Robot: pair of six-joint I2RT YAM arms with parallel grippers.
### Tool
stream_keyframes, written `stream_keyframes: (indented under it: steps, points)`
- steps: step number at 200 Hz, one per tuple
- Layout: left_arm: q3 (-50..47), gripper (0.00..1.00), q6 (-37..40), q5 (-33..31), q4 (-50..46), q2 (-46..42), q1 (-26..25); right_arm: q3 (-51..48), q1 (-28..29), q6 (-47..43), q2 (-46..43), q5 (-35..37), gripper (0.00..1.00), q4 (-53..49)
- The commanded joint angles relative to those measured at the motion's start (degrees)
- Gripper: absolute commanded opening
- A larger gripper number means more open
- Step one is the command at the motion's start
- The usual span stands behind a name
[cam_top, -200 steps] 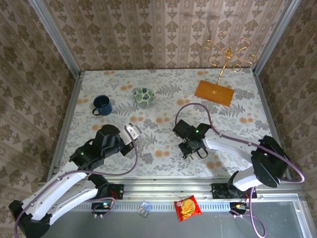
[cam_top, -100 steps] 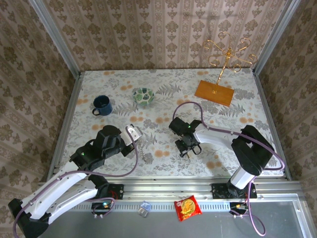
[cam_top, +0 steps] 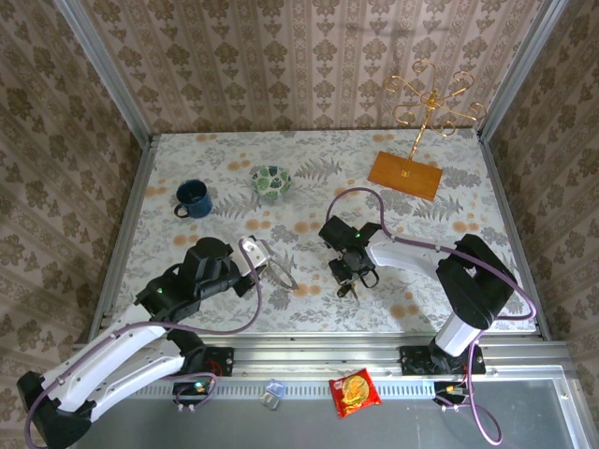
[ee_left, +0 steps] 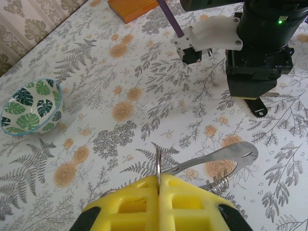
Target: Put the keys on the keyring
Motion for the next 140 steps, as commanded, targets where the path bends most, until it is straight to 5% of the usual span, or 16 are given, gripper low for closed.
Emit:
stream_keyframes:
  steps: [1, 140]
  points:
    - [-0.15, 0.0, -1.72, 1.94, 3.18, 0.61, -0.64, 0.31, -0.34, 1.89, -1.79, -0.23, 0.33, -1.17]
    - [-0.65, 0.0, -2.55, 5.94, 6.95, 3.91, -1.22, -2.65, -0.07, 5.09, -0.79, -0.67, 0.26, -1.96]
